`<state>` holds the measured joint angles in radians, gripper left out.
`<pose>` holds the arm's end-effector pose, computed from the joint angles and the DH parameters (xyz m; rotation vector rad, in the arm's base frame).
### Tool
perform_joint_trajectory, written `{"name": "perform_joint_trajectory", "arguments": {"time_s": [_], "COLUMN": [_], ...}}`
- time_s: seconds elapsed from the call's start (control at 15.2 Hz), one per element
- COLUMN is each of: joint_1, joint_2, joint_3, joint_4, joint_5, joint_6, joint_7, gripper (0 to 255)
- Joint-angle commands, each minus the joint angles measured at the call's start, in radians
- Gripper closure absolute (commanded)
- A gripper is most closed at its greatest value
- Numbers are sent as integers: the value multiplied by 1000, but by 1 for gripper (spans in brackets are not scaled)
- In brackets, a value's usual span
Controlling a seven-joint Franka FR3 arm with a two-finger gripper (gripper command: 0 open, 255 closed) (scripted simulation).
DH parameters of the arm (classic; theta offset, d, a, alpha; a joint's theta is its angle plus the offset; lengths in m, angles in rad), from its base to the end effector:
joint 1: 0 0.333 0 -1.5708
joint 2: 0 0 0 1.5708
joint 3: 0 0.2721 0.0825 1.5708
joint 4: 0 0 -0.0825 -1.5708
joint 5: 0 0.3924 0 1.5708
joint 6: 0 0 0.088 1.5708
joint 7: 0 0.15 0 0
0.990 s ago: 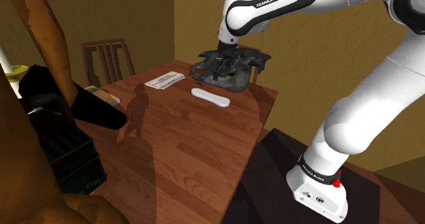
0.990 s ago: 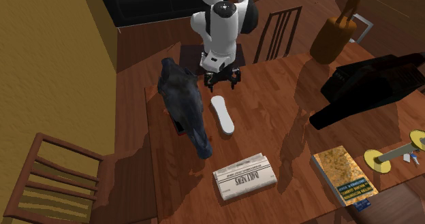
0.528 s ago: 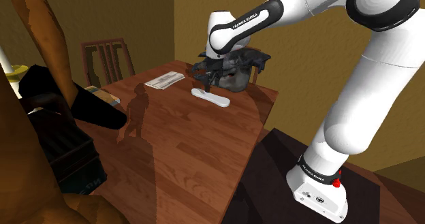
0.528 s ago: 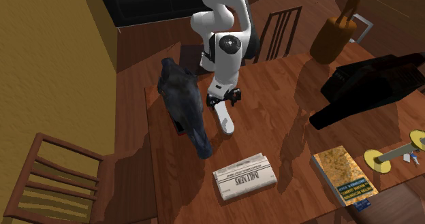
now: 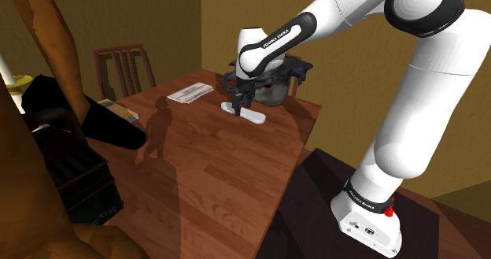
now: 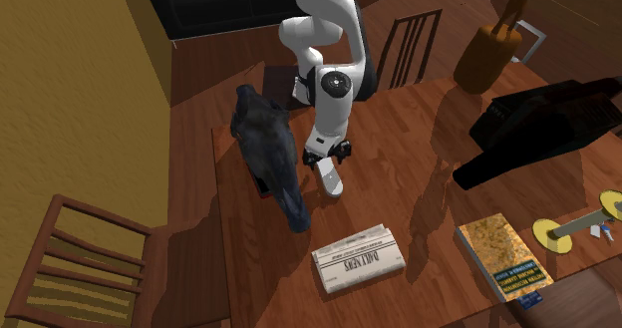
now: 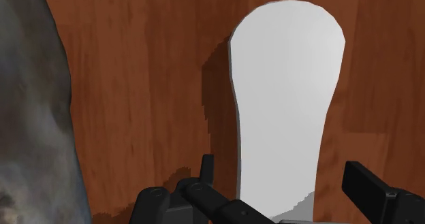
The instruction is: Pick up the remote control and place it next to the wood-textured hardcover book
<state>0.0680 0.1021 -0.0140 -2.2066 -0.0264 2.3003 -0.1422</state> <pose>0.5417 0.0278 0.2416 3.1031 0.3332 -0.0145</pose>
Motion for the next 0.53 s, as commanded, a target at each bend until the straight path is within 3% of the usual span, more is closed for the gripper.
{"name": "perform_joint_trajectory", "arguments": {"time_s": [0.0,0.4,0.46], "joint_1": [0,0,0], "joint_2": [7,7,7], "joint_3": [0,0,0], "joint_4": [-1,0,0], "joint_5": [0,0,0], "joint_6": [9,9,9], "joint_7": [0,0,0], "gripper": [0,0,255]}}
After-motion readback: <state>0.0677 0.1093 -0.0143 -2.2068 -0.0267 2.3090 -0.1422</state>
